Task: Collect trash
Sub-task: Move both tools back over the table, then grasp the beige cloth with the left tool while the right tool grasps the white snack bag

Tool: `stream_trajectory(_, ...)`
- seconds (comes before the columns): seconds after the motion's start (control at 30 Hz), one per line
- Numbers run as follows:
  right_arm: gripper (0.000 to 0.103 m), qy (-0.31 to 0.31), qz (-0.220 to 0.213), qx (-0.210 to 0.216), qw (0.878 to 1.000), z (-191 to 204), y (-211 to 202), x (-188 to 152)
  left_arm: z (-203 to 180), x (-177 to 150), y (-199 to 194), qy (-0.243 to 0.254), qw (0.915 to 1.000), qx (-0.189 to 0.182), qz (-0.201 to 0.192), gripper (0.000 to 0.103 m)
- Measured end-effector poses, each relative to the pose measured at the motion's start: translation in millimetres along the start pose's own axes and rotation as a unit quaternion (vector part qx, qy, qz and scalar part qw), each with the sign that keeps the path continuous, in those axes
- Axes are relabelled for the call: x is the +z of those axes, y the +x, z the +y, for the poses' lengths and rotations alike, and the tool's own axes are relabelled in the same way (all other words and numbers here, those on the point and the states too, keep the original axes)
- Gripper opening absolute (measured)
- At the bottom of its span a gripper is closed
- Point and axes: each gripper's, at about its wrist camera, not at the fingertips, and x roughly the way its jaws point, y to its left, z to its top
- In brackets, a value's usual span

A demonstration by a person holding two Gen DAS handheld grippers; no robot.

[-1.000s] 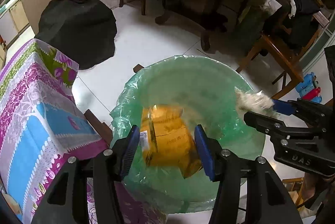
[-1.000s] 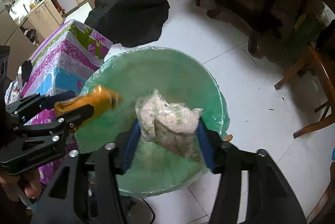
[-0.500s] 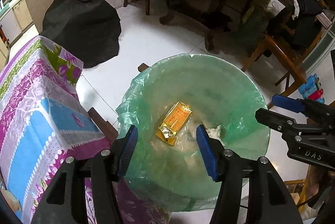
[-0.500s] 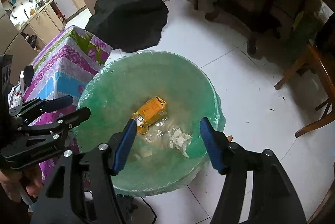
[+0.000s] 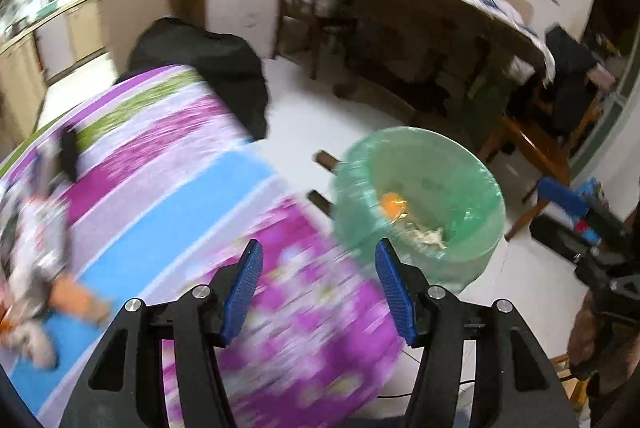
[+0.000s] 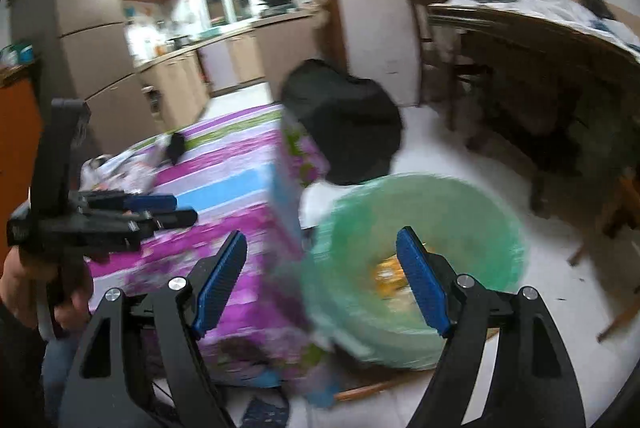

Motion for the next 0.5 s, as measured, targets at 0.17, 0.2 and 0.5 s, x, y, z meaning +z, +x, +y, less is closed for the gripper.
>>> stream_trajectory(0.17,0.075,-0.019,0.023,0.053,0.998,46.6,19.2,-18.4,102.1,-55.4,-60.2,-0.085,0.9940,0.065,-0.025,0.061)
stream_trajectory(0.2,0.076,-0.021,0.030,0.060,0.998,54.5,24.7,-21.5,125.5,-68.9,-71.9,-0.108,0.9904,0.080,-0.028,0.061)
stream_trajectory(0.5,0.080,-0.064,0.064,0.100,0.991,117.3,50.3,-33.0,224.8,-143.7,-102.0,-0.207,0.9699,0.126,-0.019,0.061)
